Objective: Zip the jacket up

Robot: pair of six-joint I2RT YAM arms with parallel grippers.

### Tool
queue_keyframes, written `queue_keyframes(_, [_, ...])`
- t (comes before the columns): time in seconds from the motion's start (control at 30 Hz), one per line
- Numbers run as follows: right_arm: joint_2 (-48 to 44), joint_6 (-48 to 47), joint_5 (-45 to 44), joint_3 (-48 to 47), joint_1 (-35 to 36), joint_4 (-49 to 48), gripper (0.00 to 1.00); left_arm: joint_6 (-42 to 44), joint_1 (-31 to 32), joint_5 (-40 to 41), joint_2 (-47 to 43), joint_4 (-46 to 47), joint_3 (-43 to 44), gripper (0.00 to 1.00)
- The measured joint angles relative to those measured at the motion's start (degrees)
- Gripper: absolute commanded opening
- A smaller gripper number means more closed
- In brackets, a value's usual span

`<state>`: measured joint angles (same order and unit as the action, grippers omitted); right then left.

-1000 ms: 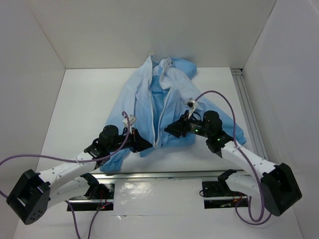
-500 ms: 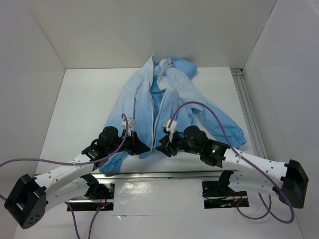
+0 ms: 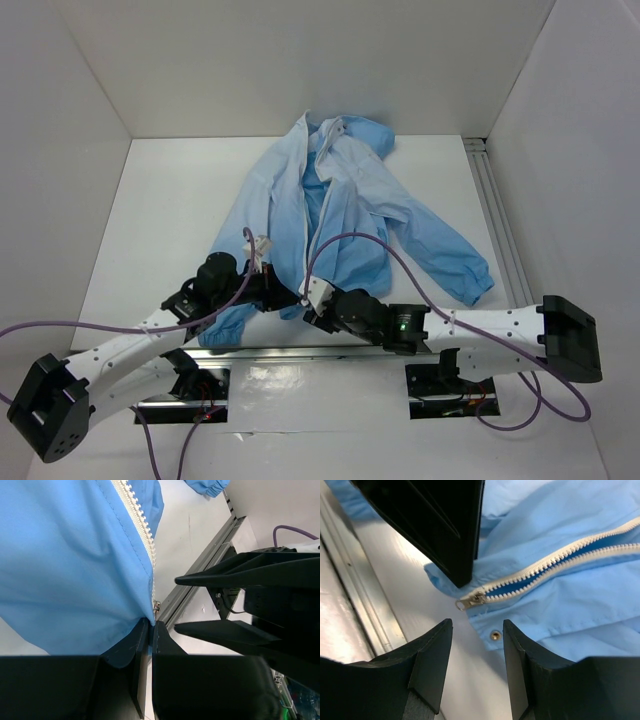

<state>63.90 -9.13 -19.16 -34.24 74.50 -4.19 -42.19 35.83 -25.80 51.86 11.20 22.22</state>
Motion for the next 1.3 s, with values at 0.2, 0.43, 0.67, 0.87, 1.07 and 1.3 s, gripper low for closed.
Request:
queue_keyframes(0.2, [0.8,-2.2,-3.2,1.4,0.3,-2.1,0.58,0.2,0.0,0.0,0.0,-3.5,2.1,0.0])
queue_keyframes(0.43, [2.1,-3.2,-4.3,1.5,1.4,-4.6,0.58,0.2,0.0,0.0,0.0,-4.4,2.6,0.0])
queue_keyframes(0.67, [4.6,-4.0,-4.2,1.6,2.3,-6.1,0.58,0.2,0.0,0.0,0.0,-4.4,2.6,0.0])
queue_keyframes(0.87, [5.6,-4.3,-4.7,1.6,2.6,-7.4,0.53,0.2,0.0,0.0,0.1,-4.4,2.6,0.0])
queue_keyframes(1.07, [6.6,-4.6,-6.0,1.6,3.0,-9.1,0.5,0.2,0.0,-0.1,0.1,-4.4,2.6,0.0])
queue_keyframes(1.3, [6.8,-4.9,-7.4,1.6,3.2,-9.7,0.42,0.1,0.0,-0.1,0.1,-4.3,2.6,0.0])
